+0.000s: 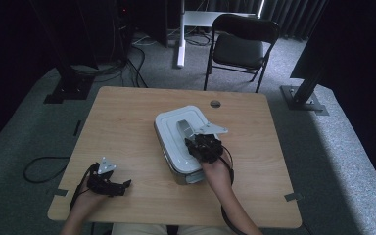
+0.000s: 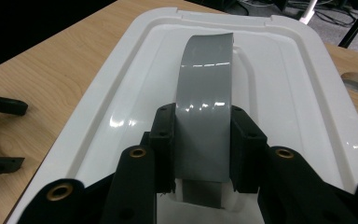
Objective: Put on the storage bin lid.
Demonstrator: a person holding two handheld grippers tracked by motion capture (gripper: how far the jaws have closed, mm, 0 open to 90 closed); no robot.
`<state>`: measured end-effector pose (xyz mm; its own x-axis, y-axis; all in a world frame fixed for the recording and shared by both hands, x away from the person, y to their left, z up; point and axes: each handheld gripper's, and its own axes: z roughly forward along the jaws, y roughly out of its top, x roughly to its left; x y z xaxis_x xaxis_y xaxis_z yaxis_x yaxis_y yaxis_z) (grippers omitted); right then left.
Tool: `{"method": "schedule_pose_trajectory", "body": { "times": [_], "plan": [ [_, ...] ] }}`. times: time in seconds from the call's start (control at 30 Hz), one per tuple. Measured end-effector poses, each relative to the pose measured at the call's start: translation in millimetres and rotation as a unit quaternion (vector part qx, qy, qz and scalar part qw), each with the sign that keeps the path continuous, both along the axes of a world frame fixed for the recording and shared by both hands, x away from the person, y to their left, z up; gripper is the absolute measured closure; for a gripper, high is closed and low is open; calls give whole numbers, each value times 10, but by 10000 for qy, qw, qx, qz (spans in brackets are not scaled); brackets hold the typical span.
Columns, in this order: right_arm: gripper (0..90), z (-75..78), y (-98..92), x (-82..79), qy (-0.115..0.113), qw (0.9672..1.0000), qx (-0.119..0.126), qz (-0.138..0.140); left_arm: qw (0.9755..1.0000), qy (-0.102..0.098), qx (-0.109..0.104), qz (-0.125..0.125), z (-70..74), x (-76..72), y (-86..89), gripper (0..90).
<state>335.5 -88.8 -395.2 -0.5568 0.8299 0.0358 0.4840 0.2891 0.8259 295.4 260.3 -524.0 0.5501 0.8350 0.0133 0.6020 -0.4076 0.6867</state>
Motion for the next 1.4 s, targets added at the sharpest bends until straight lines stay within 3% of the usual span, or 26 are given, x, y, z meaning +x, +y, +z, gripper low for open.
{"method": "schedule_pose_trajectory", "body": {
  "times": [0.87,0.97,1.1,1.3,1.37,1.4],
  "plan": [
    [667,-68,101,-75,76,10000,-12,-9,10000,-32,10,-28,2,-5,-50,24],
    [552,-66,76,-74,107,9998,164,92,10000,-42,-69,-37,11,1,-60,24],
    [410,-14,17,-97,-40,9994,305,146,9999,-56,-120,-8,46,27,-53,24],
    [233,31,-128,-76,-277,9990,353,-67,9999,-114,-65,-34,111,72,-105,24],
    [135,36,-188,-64,-264,9989,392,-23,9999,-122,-50,-51,125,84,-137,24],
    [141,39,-215,-60,-280,9987,413,-31,9999,-122,-56,-56,130,92,-151,24]
  ]
}}
